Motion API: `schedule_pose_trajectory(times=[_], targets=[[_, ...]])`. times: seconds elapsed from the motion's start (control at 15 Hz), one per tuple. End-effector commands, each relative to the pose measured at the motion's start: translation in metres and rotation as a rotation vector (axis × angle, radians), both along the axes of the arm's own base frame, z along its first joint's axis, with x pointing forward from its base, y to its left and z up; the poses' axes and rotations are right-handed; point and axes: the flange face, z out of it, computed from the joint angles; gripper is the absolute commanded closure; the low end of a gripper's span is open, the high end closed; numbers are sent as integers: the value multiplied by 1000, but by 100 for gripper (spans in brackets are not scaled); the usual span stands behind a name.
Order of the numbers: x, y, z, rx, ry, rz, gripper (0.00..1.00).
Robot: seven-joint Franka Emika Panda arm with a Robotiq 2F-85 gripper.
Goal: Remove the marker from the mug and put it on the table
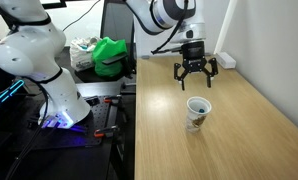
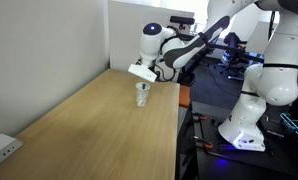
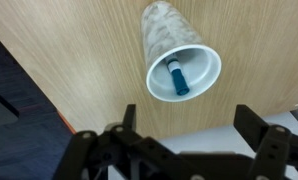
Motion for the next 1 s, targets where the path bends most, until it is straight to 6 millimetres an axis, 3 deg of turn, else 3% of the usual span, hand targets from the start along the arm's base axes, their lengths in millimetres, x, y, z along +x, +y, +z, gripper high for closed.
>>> schedule_pose_trajectory(times=[0.0,0.13,0.33,0.8,0.93], targets=[[-1,8,-3,-2,-26,-31,0],[-1,10,-4,-4,-31,-57,0],[-1,11,-3,-27,-51,-90,20],[0,0,-1,-61,-38,-152,26],[0,-3,-2,-44,-15,-139,32]])
